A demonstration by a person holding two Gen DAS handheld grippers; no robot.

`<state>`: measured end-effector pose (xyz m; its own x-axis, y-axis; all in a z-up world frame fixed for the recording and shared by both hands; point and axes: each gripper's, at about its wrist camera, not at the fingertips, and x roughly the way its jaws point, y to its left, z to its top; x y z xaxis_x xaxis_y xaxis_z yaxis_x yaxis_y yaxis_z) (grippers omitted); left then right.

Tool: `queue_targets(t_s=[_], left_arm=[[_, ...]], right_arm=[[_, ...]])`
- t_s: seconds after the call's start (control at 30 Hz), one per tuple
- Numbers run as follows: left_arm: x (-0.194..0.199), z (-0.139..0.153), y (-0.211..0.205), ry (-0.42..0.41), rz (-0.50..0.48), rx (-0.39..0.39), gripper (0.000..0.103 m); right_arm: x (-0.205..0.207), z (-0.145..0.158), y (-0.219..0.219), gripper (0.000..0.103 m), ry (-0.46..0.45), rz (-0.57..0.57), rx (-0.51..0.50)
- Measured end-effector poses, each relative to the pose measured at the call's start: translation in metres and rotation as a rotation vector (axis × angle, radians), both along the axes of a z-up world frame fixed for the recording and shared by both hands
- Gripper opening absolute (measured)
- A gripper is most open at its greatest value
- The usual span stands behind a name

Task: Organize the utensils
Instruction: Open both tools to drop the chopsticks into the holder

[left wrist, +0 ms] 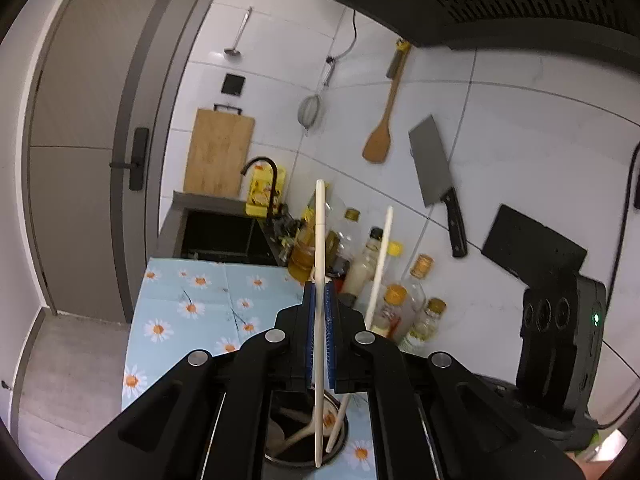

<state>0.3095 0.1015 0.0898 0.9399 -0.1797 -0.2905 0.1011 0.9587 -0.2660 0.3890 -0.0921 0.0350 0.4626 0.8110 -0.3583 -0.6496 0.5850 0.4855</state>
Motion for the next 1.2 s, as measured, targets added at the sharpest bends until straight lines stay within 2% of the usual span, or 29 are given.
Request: queue_targets(t_s=[0.3,0.37,0.6,1.2], left_arm=[[0.008,-0.017,0.009,-0.060,0.044,-0.004,0.004],[0.014,-0.023,0.005,-0.025,0.032,0.021,0.004],[0.021,-0.047,0.000,0.065,0.023,0.027,0.005],[0.008,-0.050,0.004,0.090,0.034,0.006,0.005]], right_arm=[[0.016,-0.021,0.008,0.005,-0.006,-0.026,-0.031],[0.019,-0.025,0.008,0.005,0.002,-0.027,-0.035],[0.022,-0.036,0.010,0.005,0.037,-0.019,-0.047],[0.015,-0.038,0.002,0.006,0.069,-0.023,-0.039]])
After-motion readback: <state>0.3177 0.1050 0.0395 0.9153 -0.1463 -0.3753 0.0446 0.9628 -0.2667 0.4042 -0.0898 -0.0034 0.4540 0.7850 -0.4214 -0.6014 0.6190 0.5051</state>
